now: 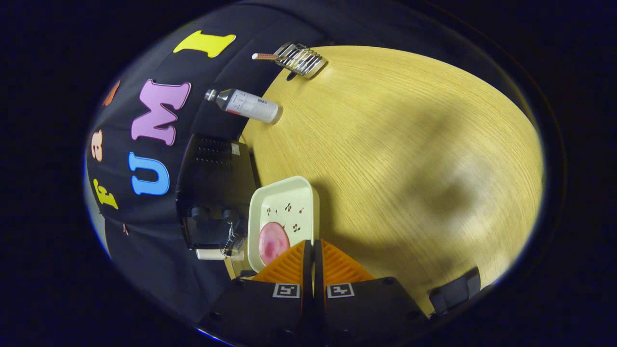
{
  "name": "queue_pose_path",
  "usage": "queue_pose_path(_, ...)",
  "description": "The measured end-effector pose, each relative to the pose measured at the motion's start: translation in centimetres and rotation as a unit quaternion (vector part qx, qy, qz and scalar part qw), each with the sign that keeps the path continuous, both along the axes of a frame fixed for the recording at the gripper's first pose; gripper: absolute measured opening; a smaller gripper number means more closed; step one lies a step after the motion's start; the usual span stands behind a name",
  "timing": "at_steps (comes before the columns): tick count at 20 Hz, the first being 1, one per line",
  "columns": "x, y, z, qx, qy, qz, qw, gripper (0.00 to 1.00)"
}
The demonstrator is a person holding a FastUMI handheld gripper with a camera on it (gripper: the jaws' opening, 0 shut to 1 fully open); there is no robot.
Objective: Open the toaster oven, put the food inside, and close the toaster oven door.
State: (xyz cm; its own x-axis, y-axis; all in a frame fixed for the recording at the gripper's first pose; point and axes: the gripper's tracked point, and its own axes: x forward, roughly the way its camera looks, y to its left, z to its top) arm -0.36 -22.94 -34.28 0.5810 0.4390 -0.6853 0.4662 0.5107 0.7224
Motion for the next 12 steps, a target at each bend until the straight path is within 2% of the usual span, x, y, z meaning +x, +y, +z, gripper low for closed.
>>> queue_pose_path(6,-2.2,0.8,3.5,-0.009,-0.019,-0.046,0.999,0.06)
queue_pose_path(8,-3.2,2.2,4.3,-0.007,-0.016,-0.076,0.997,0.06)
queue_pose_path(12,-5.1,6.6,5.9,-0.007,-0.024,-0.109,0.994,0.06)
